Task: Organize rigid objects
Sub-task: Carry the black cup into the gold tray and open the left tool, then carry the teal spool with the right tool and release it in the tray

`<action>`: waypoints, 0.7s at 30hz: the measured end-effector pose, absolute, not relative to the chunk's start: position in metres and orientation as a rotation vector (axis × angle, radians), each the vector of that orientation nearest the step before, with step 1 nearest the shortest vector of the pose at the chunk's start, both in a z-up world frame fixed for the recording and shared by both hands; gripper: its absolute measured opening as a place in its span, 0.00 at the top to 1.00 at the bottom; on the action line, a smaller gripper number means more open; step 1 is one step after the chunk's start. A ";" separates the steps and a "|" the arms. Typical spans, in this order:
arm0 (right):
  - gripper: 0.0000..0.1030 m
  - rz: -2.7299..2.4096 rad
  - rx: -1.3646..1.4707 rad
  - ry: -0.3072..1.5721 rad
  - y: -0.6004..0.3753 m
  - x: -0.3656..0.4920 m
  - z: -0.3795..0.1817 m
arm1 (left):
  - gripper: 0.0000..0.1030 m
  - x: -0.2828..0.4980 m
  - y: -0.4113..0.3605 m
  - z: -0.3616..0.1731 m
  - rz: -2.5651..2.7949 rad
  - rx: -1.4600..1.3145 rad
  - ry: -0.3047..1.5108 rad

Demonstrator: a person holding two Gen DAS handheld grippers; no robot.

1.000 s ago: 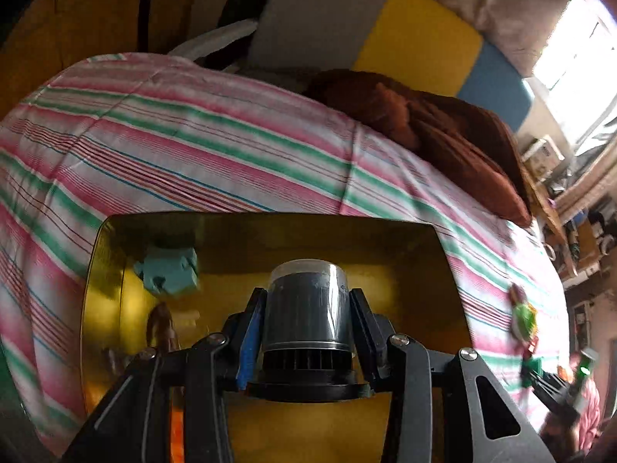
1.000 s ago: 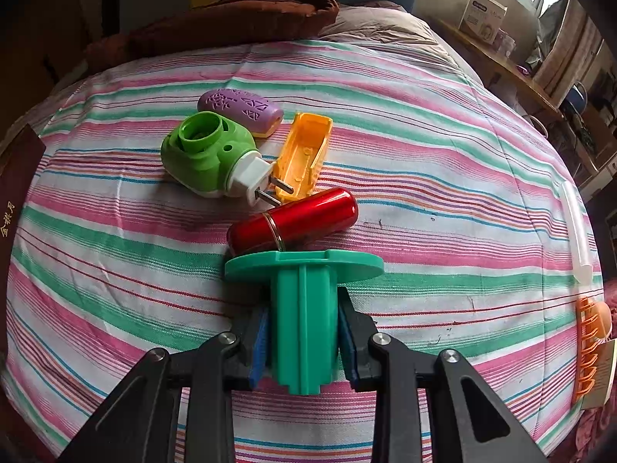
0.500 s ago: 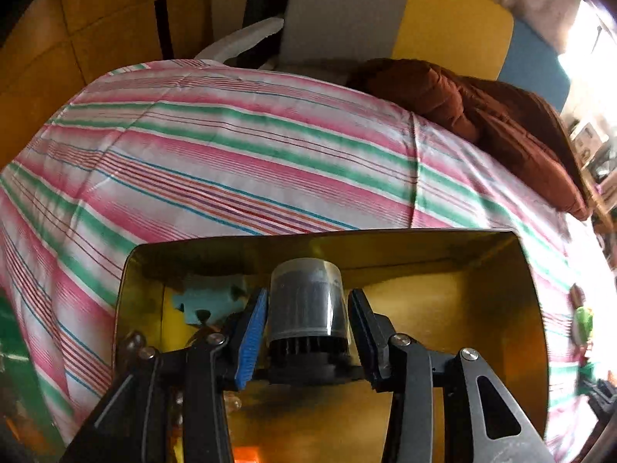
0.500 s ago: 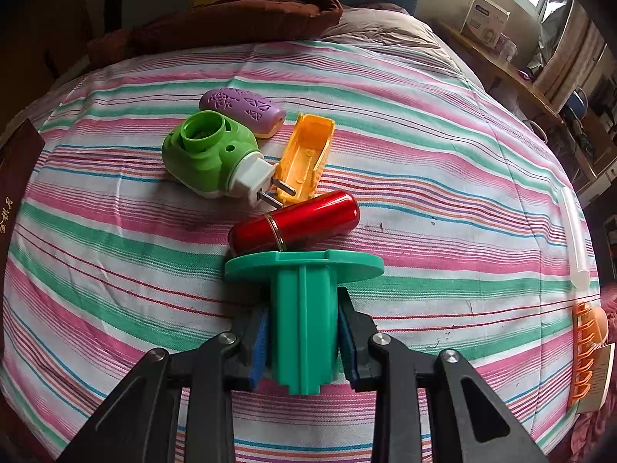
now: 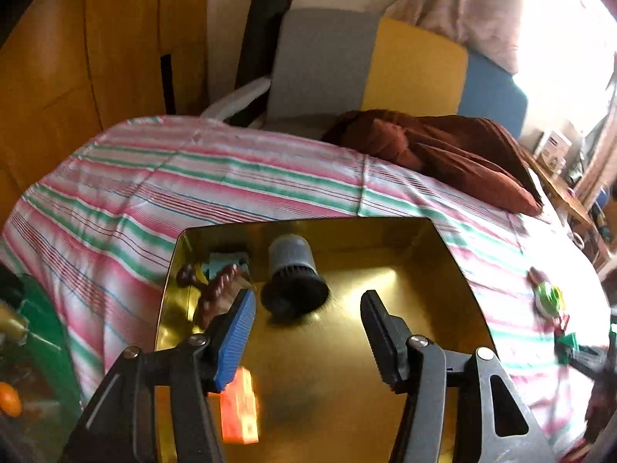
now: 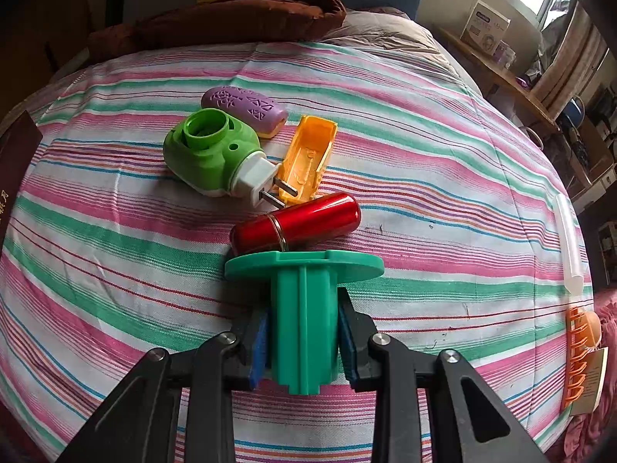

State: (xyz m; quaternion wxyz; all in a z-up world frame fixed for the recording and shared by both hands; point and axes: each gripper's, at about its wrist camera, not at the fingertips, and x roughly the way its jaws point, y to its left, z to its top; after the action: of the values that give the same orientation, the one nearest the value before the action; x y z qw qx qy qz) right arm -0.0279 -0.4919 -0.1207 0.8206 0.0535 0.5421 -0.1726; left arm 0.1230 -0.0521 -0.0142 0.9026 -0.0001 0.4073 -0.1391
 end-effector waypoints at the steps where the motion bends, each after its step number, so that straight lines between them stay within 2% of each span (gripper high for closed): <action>1: 0.71 -0.372 0.112 1.151 -0.491 -0.028 -0.121 | 0.43 0.112 -0.053 -0.012 -0.293 0.011 0.826; 9: 0.71 -0.385 0.073 1.132 -0.482 -0.030 -0.121 | 0.41 0.068 -0.063 -0.005 -0.311 0.097 0.757; 21: 0.71 -0.303 0.087 1.153 -0.458 -0.030 -0.115 | 0.41 0.047 -0.054 -0.006 -0.293 0.111 0.744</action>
State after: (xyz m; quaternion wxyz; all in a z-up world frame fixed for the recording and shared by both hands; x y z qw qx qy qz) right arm -0.0300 -0.4584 -0.1149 0.8266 0.0407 0.5429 -0.1427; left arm 0.0475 -0.0545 -0.0060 0.9197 0.0539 0.3619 -0.1424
